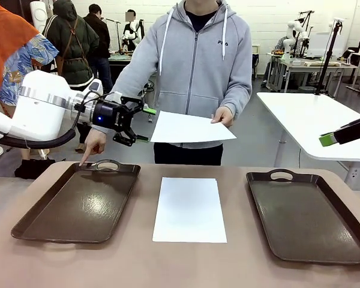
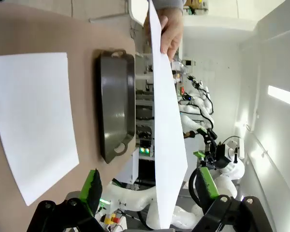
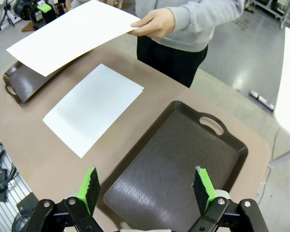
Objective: Sort the A4 documents.
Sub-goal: Receive the A4 Paper.
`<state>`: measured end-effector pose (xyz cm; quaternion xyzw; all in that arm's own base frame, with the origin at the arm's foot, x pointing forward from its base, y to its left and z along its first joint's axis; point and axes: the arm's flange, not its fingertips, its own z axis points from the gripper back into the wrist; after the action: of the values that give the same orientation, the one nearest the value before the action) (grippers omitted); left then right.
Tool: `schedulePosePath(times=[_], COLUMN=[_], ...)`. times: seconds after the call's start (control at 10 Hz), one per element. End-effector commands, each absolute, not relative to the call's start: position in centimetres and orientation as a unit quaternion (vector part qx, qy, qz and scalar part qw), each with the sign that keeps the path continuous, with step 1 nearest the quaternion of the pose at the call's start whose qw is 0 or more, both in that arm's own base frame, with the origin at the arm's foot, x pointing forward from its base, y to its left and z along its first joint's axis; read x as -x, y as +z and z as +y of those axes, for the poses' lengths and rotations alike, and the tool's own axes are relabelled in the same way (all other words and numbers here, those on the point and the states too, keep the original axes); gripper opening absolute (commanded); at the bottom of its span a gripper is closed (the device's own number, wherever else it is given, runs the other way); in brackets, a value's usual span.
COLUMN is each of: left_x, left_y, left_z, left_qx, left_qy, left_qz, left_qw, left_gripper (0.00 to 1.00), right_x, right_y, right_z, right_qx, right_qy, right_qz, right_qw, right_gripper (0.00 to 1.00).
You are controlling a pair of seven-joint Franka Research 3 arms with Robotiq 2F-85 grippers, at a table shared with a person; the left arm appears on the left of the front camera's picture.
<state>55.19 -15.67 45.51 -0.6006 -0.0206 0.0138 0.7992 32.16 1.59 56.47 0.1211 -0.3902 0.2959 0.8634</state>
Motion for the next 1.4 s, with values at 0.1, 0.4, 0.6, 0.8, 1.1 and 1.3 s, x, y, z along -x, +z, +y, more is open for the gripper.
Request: schedulePosePath(times=[0.1, 0.4, 0.6, 0.8, 1.1, 1.3], left_x=[-55.6, -54.9, -55.1, -55.5, -55.6, -55.7], left_y=[45.2, 44.9, 44.6, 44.0, 43.5, 43.5], left_z=[-17.6, -18.9, -19.2, -20.0, -21.4, -21.4], left_qx=[0.661, 0.675, 0.676, 0.672, 0.675, 0.667], left_qy=[-0.003, -0.021, -0.019, -0.011, -0.009, -0.013], left_qz=[0.031, 0.049, 0.052, 0.044, 0.027, 0.016], left_qw=[0.75, 0.736, 0.735, 0.739, 0.737, 0.745], left_gripper=[1.0, 1.0, 1.0, 1.0, 0.8, 0.61], right_x=[-32.3, -32.3, -32.3, -32.3, -32.3, -32.3], right_y=[56.4, 56.4, 56.4, 56.4, 56.4, 56.4], right_z=[1.7, 1.7, 1.7, 1.7, 1.7, 1.7], right_qx=[-0.125, -0.125, -0.125, -0.125, -0.125, -0.125], right_qy=[0.296, 0.296, 0.296, 0.296, 0.296, 0.296], right_qz=[-0.39, -0.39, -0.39, -0.39, -0.39, -0.39], right_qw=[0.863, 0.863, 0.863, 0.863, 0.863, 0.863], right_gripper=[1.0, 1.0, 1.0, 1.0, 1.0, 1.0])
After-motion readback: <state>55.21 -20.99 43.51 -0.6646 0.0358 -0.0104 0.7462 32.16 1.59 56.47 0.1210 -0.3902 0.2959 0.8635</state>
